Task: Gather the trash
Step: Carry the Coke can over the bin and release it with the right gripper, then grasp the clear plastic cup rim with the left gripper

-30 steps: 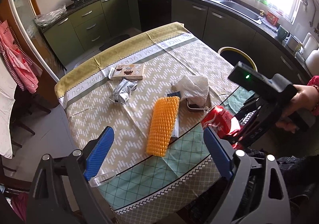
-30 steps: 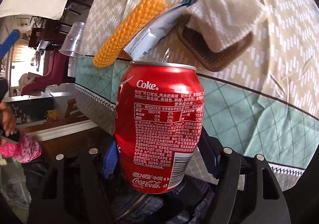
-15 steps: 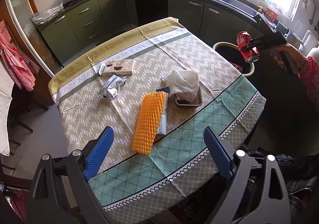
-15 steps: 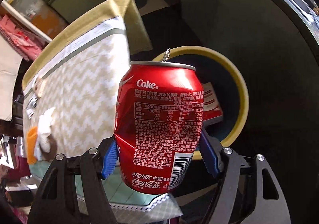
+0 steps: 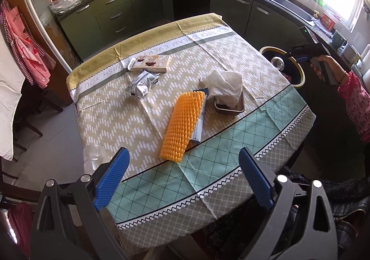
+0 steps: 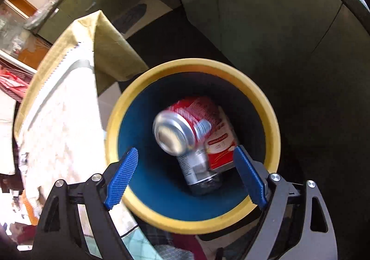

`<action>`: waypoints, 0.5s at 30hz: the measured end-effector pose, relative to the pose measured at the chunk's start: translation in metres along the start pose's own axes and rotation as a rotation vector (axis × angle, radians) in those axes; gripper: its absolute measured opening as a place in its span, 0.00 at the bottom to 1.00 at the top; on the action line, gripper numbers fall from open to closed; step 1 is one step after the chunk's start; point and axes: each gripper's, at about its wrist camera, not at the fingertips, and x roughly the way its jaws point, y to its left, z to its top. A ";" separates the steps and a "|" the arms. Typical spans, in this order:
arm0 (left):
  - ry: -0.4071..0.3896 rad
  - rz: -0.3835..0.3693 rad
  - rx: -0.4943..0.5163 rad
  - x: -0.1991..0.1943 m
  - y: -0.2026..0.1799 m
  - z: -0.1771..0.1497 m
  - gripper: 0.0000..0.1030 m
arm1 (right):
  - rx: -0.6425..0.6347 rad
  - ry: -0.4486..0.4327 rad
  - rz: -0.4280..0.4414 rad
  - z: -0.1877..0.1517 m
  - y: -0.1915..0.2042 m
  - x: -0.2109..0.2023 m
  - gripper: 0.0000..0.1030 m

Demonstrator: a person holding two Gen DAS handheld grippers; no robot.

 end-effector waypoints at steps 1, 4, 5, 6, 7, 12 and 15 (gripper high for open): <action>-0.001 0.003 -0.014 -0.002 0.002 -0.001 0.88 | -0.007 -0.001 0.022 -0.004 0.000 -0.003 0.81; 0.001 0.019 -0.061 -0.007 0.010 -0.006 0.88 | -0.035 -0.007 0.076 -0.017 0.010 -0.009 0.81; 0.002 0.028 -0.077 -0.008 0.012 -0.008 0.88 | -0.045 -0.007 0.092 -0.020 0.010 -0.010 0.81; 0.003 0.039 -0.092 -0.011 0.014 -0.010 0.88 | -0.055 -0.008 0.105 -0.021 0.011 -0.013 0.81; 0.003 0.052 -0.102 -0.013 0.017 -0.013 0.88 | -0.064 -0.011 0.118 -0.022 0.012 -0.015 0.81; 0.012 0.165 -0.139 -0.021 0.032 -0.032 0.88 | -0.094 -0.025 0.157 -0.027 0.023 -0.013 0.81; 0.019 0.233 -0.146 -0.020 0.043 -0.047 0.88 | -0.104 -0.027 0.187 -0.032 0.025 -0.018 0.81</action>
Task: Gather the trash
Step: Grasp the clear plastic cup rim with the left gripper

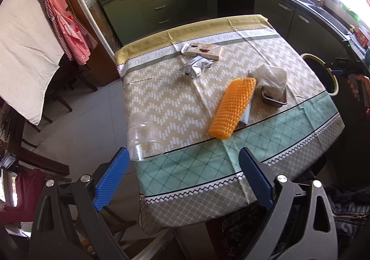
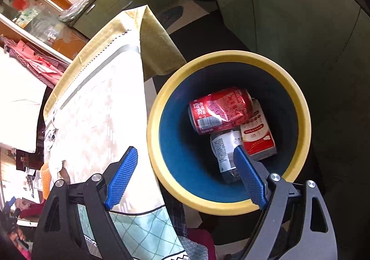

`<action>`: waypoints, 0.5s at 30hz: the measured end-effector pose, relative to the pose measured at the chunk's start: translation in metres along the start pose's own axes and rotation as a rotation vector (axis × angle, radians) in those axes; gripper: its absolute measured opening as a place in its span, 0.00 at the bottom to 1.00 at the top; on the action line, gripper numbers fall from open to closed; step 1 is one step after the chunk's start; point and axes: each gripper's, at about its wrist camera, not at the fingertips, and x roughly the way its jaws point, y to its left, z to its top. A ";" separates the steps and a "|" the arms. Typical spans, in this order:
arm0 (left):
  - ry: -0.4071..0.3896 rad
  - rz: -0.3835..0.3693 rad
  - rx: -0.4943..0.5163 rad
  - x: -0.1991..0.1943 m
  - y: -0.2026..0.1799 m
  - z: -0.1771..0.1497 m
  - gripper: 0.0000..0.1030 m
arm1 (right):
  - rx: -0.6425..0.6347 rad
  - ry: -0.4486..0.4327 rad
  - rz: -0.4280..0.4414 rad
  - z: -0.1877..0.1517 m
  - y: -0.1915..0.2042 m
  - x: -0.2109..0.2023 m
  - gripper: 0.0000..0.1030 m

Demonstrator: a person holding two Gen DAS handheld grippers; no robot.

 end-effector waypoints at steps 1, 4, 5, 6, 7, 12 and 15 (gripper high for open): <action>0.004 0.016 -0.003 0.002 0.005 -0.004 0.88 | -0.005 0.001 0.007 -0.002 0.001 0.000 0.81; 0.018 0.041 -0.012 0.014 0.018 -0.017 0.88 | -0.021 0.005 0.021 -0.006 0.007 -0.001 0.81; 0.020 0.044 -0.006 0.019 0.022 -0.021 0.88 | -0.029 0.006 0.025 -0.008 0.010 -0.002 0.81; 0.024 0.055 0.002 0.024 0.025 -0.025 0.88 | -0.036 0.005 0.028 -0.009 0.013 -0.004 0.81; 0.028 0.072 0.013 0.030 0.027 -0.029 0.88 | -0.042 0.004 0.030 -0.010 0.016 -0.005 0.81; 0.027 0.171 0.077 0.062 0.040 -0.038 0.88 | -0.083 0.002 0.031 -0.015 0.033 -0.011 0.81; 0.026 0.183 0.083 0.078 0.050 -0.040 0.82 | -0.110 -0.002 0.031 -0.016 0.043 -0.017 0.81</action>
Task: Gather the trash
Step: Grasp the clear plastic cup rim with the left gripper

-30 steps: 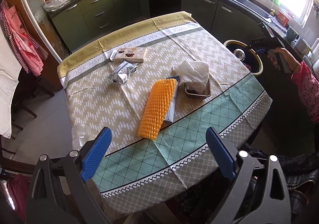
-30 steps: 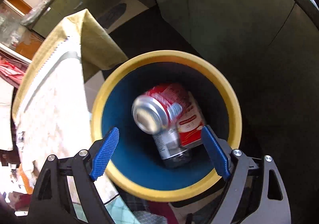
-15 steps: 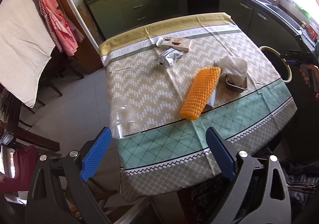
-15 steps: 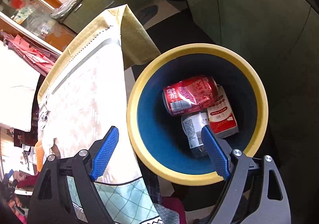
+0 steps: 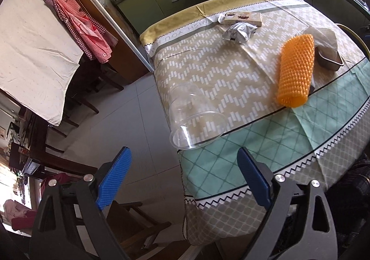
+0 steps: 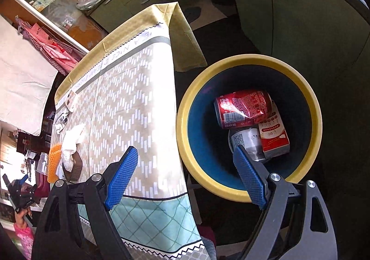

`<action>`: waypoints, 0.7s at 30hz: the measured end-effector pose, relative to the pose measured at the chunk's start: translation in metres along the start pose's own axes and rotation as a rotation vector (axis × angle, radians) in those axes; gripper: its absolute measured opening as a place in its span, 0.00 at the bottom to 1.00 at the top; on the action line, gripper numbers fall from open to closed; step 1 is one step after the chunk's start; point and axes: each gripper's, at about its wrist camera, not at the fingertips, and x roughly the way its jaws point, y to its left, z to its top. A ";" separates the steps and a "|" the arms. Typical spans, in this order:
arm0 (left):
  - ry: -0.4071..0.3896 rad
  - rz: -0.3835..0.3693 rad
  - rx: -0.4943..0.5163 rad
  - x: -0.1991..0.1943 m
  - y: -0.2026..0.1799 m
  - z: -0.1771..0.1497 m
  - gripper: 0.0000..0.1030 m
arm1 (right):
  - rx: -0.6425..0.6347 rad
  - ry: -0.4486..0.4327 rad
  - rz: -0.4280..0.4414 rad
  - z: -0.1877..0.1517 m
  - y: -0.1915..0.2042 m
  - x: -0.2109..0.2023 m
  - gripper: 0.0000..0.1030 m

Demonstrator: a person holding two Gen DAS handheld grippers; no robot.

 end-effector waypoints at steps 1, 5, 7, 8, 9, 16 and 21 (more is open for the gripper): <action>0.005 -0.002 0.000 0.006 0.002 0.000 0.78 | -0.010 -0.004 -0.005 0.000 0.004 -0.002 0.81; 0.015 -0.009 -0.005 0.029 0.007 0.000 0.67 | -0.033 -0.007 -0.003 0.002 0.016 -0.008 0.81; 0.009 -0.004 0.000 0.036 0.009 0.001 0.63 | -0.045 -0.005 -0.002 0.002 0.022 -0.009 0.81; 0.006 -0.001 0.002 0.039 0.009 0.001 0.61 | -0.049 -0.002 0.000 0.002 0.024 -0.009 0.81; 0.005 -0.003 0.005 0.042 0.010 0.003 0.56 | -0.052 0.000 -0.001 0.002 0.027 -0.009 0.81; -0.005 -0.032 0.023 0.056 0.009 0.015 0.38 | -0.065 0.018 0.004 0.000 0.034 -0.005 0.81; -0.006 -0.032 0.035 0.059 0.004 0.023 0.15 | -0.069 0.027 0.005 -0.001 0.035 -0.004 0.81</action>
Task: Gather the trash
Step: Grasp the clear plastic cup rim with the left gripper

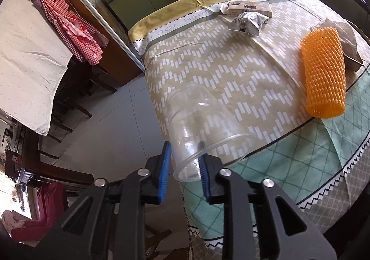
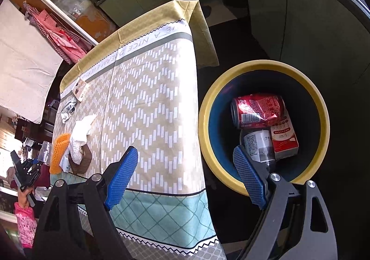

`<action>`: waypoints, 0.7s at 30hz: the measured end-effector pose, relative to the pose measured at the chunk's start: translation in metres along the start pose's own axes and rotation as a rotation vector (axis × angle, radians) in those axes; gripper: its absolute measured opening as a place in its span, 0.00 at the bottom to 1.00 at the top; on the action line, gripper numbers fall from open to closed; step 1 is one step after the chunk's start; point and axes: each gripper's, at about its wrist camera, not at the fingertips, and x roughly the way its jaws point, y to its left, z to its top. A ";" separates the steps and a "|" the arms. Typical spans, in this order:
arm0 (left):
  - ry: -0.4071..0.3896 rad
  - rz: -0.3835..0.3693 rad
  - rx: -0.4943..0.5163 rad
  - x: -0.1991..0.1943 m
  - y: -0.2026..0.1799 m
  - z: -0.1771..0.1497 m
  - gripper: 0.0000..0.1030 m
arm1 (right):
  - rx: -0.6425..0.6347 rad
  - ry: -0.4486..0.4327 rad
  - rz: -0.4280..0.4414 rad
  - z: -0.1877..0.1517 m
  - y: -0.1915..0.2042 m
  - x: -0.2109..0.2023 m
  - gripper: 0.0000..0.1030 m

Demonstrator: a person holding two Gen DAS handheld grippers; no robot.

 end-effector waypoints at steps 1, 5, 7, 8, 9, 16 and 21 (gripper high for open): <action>-0.005 -0.002 0.000 -0.001 -0.001 0.001 0.10 | -0.001 0.000 0.001 0.000 0.000 -0.001 0.81; -0.033 -0.008 0.017 -0.010 -0.008 0.006 0.05 | -0.007 -0.004 0.008 -0.002 0.001 -0.004 0.81; -0.050 -0.002 0.034 -0.017 -0.014 0.010 0.05 | -0.009 -0.008 0.012 -0.002 0.002 -0.007 0.81; -0.061 0.000 0.042 -0.021 -0.017 0.012 0.05 | -0.011 -0.010 0.013 -0.003 0.002 -0.008 0.81; -0.070 -0.001 0.053 -0.025 -0.021 0.015 0.04 | -0.011 -0.011 0.015 -0.003 0.002 -0.009 0.81; -0.132 -0.023 0.122 -0.059 -0.051 0.036 0.04 | -0.007 -0.021 0.024 -0.009 -0.004 -0.017 0.81; -0.189 -0.050 0.182 -0.086 -0.080 0.061 0.04 | 0.013 -0.035 0.023 -0.016 -0.018 -0.025 0.81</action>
